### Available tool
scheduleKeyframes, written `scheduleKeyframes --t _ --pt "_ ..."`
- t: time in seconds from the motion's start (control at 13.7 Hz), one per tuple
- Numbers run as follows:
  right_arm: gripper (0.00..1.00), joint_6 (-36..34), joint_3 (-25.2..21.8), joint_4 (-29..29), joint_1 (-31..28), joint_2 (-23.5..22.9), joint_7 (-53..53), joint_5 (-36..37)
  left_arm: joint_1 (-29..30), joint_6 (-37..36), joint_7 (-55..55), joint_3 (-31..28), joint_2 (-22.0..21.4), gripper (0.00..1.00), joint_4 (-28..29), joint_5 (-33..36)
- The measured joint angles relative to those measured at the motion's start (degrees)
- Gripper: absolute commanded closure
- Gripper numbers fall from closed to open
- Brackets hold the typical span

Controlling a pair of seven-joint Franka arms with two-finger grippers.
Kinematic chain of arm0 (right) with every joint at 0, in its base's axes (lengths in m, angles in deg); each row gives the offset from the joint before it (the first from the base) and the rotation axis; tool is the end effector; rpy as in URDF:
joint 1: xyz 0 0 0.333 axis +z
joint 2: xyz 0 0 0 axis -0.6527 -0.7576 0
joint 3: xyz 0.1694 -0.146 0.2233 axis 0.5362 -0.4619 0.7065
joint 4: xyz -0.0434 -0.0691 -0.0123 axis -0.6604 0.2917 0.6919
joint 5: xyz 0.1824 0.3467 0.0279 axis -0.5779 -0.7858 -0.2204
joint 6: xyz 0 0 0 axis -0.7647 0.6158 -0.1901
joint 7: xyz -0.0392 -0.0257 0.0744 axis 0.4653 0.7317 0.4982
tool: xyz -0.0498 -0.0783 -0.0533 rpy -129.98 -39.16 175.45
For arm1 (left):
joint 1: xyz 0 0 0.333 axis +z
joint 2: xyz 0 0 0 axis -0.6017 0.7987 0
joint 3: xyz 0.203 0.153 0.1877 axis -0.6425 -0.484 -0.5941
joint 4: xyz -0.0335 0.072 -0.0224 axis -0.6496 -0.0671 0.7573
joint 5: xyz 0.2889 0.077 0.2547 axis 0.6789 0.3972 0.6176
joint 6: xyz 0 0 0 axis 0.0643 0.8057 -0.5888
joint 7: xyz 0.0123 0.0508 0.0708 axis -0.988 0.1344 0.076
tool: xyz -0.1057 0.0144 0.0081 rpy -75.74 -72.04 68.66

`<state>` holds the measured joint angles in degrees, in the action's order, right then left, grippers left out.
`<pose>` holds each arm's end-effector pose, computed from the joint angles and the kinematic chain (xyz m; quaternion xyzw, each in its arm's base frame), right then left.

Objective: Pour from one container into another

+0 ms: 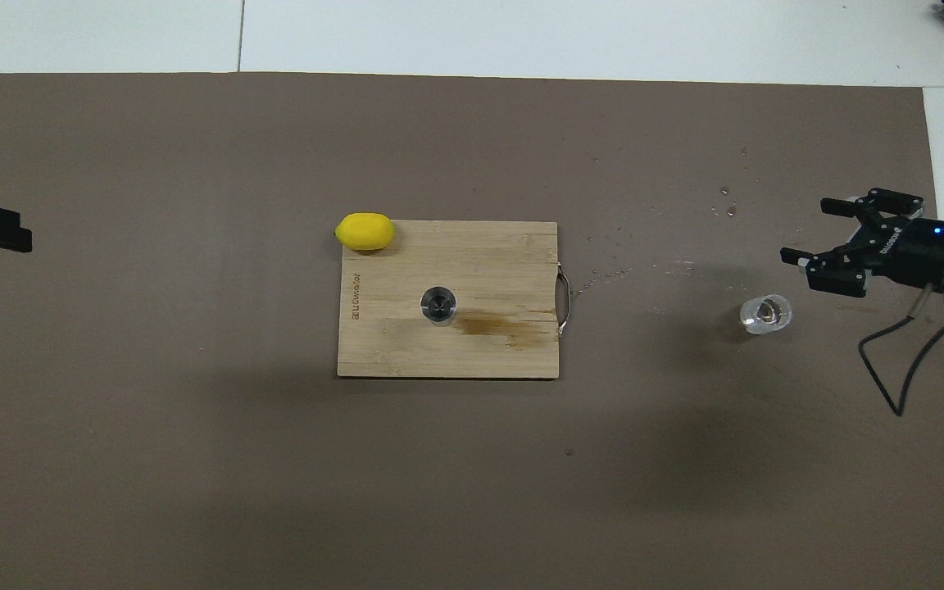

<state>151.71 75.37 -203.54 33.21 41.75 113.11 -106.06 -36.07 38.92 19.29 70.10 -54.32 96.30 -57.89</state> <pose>0.5718 -0.0890 0.4227 -0.8830 -0.3237 -0.2996 0.1606 0.5577 0.0096 0.6324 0.9993 0.0053 0.0364 0.0055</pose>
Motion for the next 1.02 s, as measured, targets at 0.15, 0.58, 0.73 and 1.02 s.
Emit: scheduleKeyframes --t 0.15,0.58,0.73,1.02 --pt "0.00 6.66 0.05 -0.01 3.91 -0.06 -12.48 6.58 0.00 0.05 0.00 0.01 0.00 0.00 0.00 0.00" --pt "0.00 5.09 -0.03 2.10 7.58 0.65 -57.48 37.26 0.00 0.08 0.00 0.03 0.00 0.00 0.00 0.00" --pt "0.00 -4.72 -0.09 5.73 7.58 2.60 -68.48 43.87 0.00 0.08 0.01 0.03 0.00 0.00 0.00 0.00" --pt "0.00 -23.76 -0.28 12.70 7.53 7.39 -77.94 48.94 0.00 0.08 0.00 0.03 0.00 0.00 0.00 0.00"
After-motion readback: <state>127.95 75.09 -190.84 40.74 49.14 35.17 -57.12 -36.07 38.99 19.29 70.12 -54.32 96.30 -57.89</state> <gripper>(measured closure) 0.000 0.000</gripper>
